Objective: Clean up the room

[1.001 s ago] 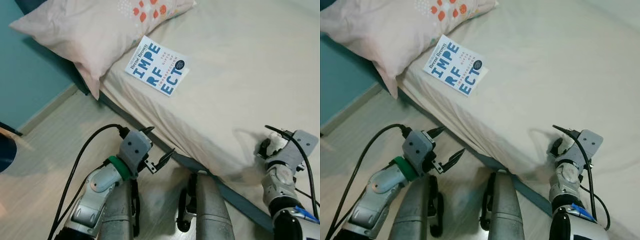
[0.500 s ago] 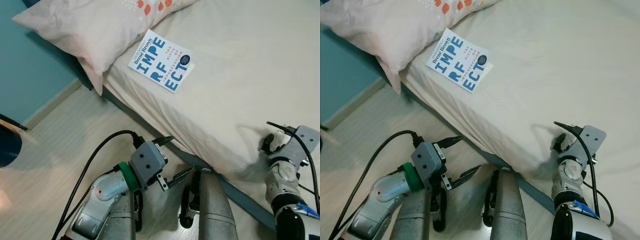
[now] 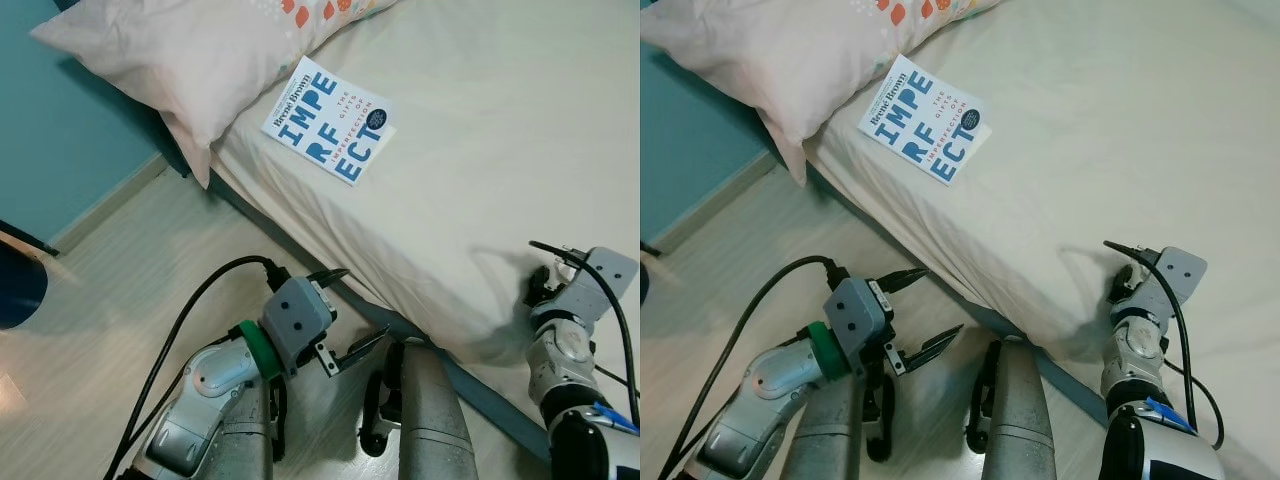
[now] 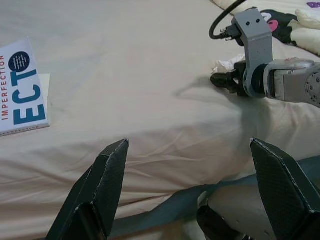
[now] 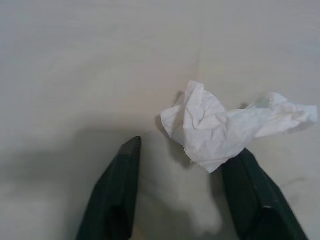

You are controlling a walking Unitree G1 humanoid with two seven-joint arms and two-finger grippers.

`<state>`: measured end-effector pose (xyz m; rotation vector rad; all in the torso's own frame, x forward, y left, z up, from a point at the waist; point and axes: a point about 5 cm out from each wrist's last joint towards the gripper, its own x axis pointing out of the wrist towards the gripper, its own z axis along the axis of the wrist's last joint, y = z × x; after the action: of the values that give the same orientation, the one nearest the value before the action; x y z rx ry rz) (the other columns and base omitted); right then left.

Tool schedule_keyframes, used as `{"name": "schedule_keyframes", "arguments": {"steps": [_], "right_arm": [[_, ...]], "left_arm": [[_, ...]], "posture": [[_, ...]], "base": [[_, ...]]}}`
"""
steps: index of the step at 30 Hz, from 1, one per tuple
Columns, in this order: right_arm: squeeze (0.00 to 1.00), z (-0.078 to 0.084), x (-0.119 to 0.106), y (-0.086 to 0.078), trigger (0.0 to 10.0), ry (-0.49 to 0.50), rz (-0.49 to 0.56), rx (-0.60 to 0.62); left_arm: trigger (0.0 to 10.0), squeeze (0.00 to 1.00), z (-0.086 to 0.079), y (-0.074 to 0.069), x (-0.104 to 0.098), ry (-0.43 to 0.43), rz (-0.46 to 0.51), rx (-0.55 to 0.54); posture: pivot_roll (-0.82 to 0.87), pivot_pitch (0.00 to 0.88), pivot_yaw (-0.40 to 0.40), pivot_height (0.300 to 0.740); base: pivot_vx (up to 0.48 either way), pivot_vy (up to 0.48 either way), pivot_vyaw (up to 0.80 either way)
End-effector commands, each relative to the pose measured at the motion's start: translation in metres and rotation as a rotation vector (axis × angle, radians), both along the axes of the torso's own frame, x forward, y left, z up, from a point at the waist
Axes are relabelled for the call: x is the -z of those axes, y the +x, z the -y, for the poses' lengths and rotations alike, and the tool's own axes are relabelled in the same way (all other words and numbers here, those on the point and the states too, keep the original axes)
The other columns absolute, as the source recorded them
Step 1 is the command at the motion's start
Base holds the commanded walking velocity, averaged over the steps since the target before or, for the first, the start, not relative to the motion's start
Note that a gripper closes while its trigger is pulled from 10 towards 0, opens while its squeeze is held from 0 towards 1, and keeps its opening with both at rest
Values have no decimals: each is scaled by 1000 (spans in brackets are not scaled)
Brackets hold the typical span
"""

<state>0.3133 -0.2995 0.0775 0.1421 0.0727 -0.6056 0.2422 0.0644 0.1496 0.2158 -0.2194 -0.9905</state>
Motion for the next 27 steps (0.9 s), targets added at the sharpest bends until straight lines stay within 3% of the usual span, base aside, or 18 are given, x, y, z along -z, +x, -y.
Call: {"name": "schedule_keyframes", "arguments": {"steps": [1,17,22,27], "right_arm": [[0,-1,15,-9,0,15,-54,4],[0,-7,11,-6,0,-42,-38,-66],[0,-23,11,-2,0,-98,-4,-168],[0,-28,13,-4,0,-102,6,-182]], "left_arm": [[10000,0,0,-3,6,7,-31,8],[10000,0,-1,3,8,5,-25,-26],[10000,0,-5,11,12,-12,-28,-79],[10000,0,-5,14,14,-11,-25,-88]], "posture": [[209,352,70,626],[181,318,59,626],[148,274,43,626],[133,255,36,626]], "base": [[0,0,0],[0,0,0],[0,0,0],[0,0,0]]}}
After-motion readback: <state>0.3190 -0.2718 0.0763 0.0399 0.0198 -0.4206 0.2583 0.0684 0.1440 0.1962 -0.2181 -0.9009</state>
